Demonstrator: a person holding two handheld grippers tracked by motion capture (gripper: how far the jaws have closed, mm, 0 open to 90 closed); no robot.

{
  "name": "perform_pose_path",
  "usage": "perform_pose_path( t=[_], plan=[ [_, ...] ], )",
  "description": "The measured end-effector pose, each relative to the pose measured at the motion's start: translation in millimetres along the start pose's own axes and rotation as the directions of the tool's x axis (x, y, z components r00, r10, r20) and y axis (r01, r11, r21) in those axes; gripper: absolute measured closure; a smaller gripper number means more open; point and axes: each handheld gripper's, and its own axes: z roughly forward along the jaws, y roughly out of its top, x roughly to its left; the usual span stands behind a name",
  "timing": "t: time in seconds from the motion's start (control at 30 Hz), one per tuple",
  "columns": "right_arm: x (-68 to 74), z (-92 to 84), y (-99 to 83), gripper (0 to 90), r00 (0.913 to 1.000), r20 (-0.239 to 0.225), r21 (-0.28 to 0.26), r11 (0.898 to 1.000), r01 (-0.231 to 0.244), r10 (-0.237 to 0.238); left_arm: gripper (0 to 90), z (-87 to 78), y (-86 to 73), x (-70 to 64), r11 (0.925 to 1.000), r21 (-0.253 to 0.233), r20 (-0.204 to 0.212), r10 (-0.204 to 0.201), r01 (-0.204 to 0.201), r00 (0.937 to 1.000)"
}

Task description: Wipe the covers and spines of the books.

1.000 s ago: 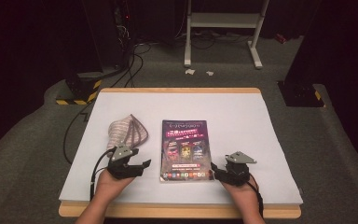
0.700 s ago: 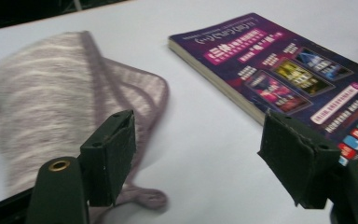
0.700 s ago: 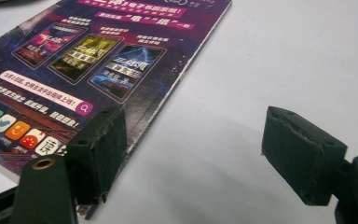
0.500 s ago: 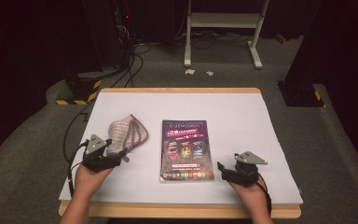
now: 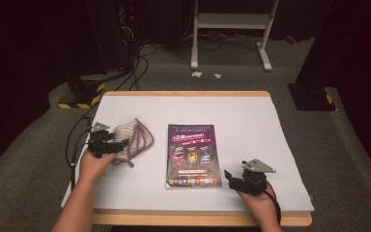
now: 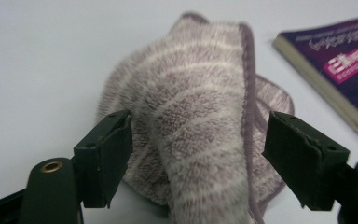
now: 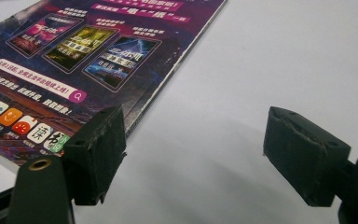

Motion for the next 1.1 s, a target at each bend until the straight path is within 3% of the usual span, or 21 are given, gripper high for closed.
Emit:
perform_pose_path(
  t=[0.03, 0.1, 0.13, 0.27, 0.33, 0.4, 0.53, 0.6, 0.73, 0.9, 1.0, 1.07, 1.1],
  plan=[
    [0.1, 0.0, -0.2, 21.1, 1.0, 0.0, 0.001, 1.0, 0.0, 0.0, 25.4, 4.9, -0.4, 0.4, 0.9997, 0.017, 0.009, -0.015, 0.015, 0.9998],
    [0.8, 0.0, -0.4, 21.1, 1.0, 0.0, 0.003, 1.0, -0.003, 0.003, 26.5, 22.3, -4.3, 1.3, 0.9946, 0.099, 0.004, -0.031, 0.031, 0.9995],
    [1.2, 0.0, -0.2, 21.2, 1.0, -0.001, 0.002, 1.0, -0.004, 0.004, 26.4, 26.0, -5.8, 0.6, 0.9934, 0.112, 0.0, -0.027, 0.027, 0.9996],
    [2.1, -0.2, 0.0, 21.5, 1.0, -0.002, 0.0, 1.0, -0.003, 0.003, 32.1, 31.4, -7.4, -11.7, 0.9917, 0.121, -0.075, 0.053, -0.043, 0.9958],
    [3.0, 0.4, -0.1, 22.2, 1.0, -0.005, 0.003, 1.0, -0.008, 0.008, 41.8, 32.1, -7.5, -14.7, 0.9909, 0.123, -0.092, 0.067, -0.055, 0.9935],
    [3.7, 1.1, -0.3, 22.7, 1.0, -0.005, 0.004, 1.0, 0.001, -0.001, 47.3, 32.0, -7.7, -18.7, 0.9887, 0.122, -0.096, 0.099, -0.087, 0.9905],
    [5.3, 0.6, 0.0, 23.2, 0.9999, -0.01, 0.007, 1.0, -0.005, 0.005, 67.3, 31.5, -8.1, -27.0, 0.9824, 0.123, -0.082, 0.151, -0.141, 0.9851],
    [5.9, -0.1, 0.2, 23.7, 0.9999, -0.01, 0.005, 1.0, -0.006, 0.006, 69.4, 30.7, -9.4, -28.5, 0.9799, 0.116, -0.083, 0.172, -0.162, 0.9816],
    [6.4, -0.8, -0.1, 24.4, 1.0, -0.008, -0.002, 1.0, 0.0, 0.0, 71.7, 24.6, -11.3, -26.3, 0.9873, 0.076, -0.052, 0.144, -0.14, 0.9882],
    [4.7, -2.1, -0.6, 25.0, 1.0, -0.003, -0.011, 1.0, -0.004, 0.004, 72.1, 3.6, -17.1, -31.8, 0.9929, -0.057, 0.001, 0.105, -0.105, 0.9945],
    [4.4, -2.1, -1.3, 25.3, 1.0, 0.0, -0.01, 1.0, -0.003, 0.003, 72.0, -12.4, -21.1, -42.0, 0.9842, -0.138, 0.025, 0.116, -0.112, 0.9929],
    [4.6, -1.9, -1.3, 25.4, 1.0, 0.001, -0.013, 1.0, 0.001, -0.001, 71.9, -20.4, -23.7, -49.5, 0.9748, -0.178, 0.026, 0.141, -0.134, 0.9897],
    [5.1, -1.9, -1.2, 25.5, 1.0, 0.002, -0.014, 1.0, 0.0, 0.0, 71.7, -26.7, -25.2, -54.3, 0.9666, -0.213, 0.034, 0.153, -0.143, 0.9876]
  ],
)
